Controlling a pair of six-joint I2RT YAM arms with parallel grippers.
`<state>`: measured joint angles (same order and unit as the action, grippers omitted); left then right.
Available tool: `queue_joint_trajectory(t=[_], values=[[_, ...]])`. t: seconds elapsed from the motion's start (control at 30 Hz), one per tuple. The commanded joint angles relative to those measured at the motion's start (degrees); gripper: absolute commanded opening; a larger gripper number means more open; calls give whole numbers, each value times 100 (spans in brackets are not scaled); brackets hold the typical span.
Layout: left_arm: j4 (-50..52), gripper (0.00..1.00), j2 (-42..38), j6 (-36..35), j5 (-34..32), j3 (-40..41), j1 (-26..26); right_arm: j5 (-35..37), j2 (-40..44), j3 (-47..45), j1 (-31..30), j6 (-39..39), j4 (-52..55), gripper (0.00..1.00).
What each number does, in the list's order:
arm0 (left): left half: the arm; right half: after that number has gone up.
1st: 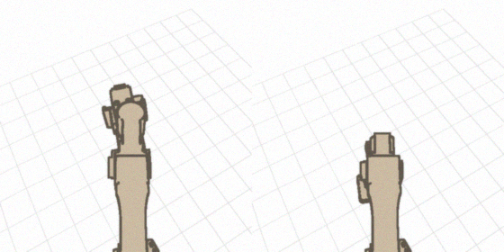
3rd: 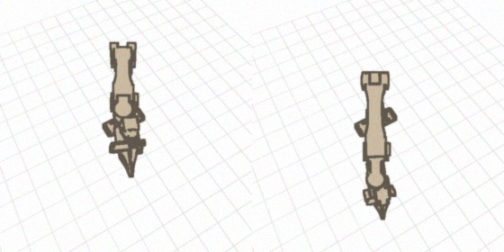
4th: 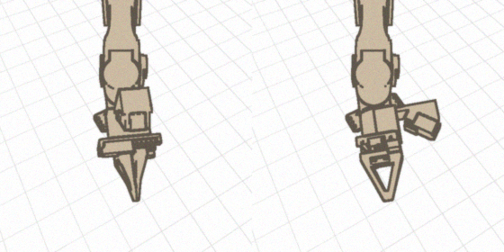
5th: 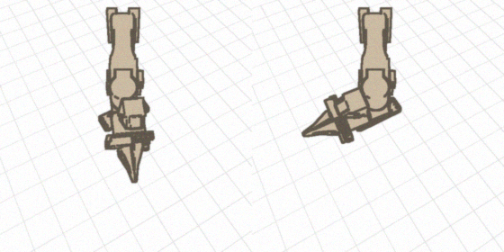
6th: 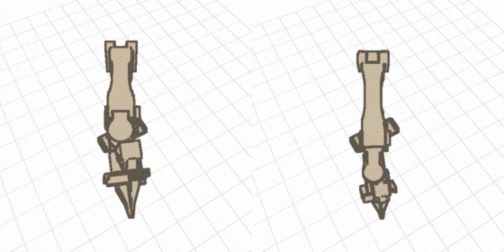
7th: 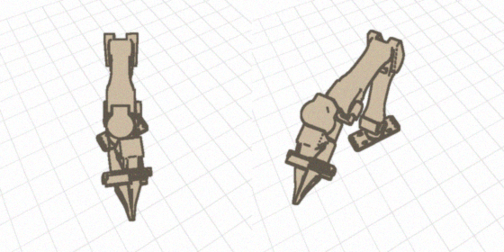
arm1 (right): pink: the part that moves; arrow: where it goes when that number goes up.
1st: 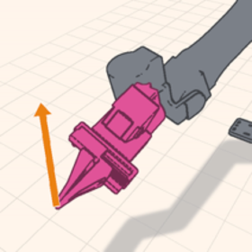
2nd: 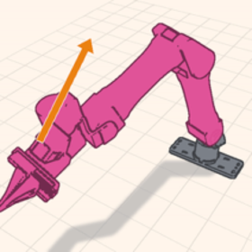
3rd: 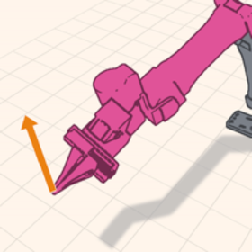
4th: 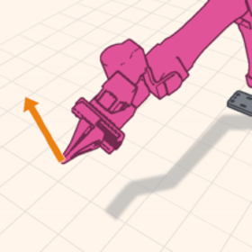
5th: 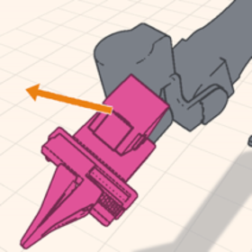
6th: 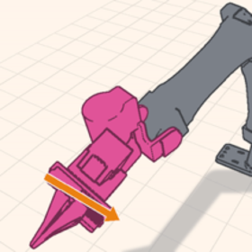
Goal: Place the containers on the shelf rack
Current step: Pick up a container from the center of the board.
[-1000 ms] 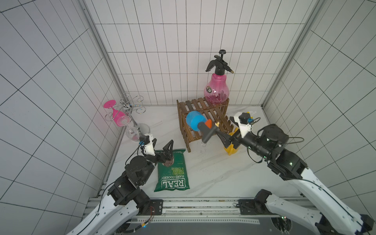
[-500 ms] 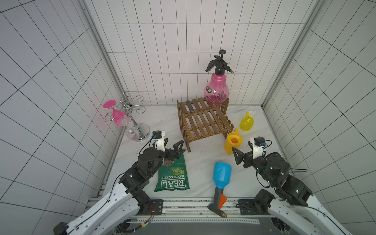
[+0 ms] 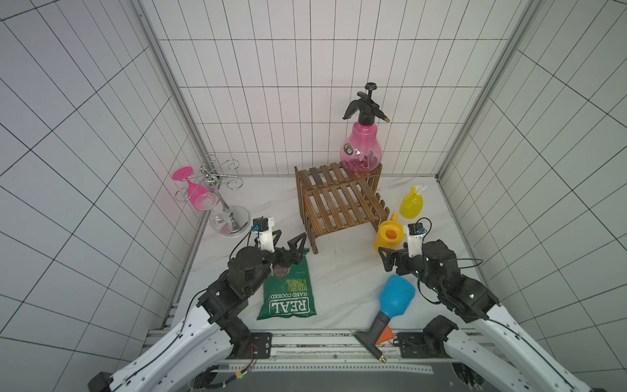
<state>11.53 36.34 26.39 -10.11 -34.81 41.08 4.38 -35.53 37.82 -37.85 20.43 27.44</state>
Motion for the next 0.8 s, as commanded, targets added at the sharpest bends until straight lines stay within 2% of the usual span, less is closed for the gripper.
queue_joint_trajectory(t=[0.0,0.1,0.23,0.47,0.53,0.63,0.77], values=[[-179,99,20,-102,381,38,-26,-597,56,222,444,651,581,99],[-102,98,131,-143,756,-2,-29,-1136,-75,583,1013,1249,1347,99],[89,98,117,-198,849,-16,-30,-1753,-401,1005,1433,2022,2586,99],[88,98,-319,-350,864,259,-23,-1639,-902,1403,1453,3617,4666,99],[-26,98,-414,-394,853,365,-25,-1716,-1211,1349,1405,3914,4920,99],[-123,99,-500,-431,894,452,-28,-1462,-1557,1283,1138,4212,4984,99],[-79,99,-572,-459,994,455,-30,-1618,-1695,686,869,4671,3829,99]])
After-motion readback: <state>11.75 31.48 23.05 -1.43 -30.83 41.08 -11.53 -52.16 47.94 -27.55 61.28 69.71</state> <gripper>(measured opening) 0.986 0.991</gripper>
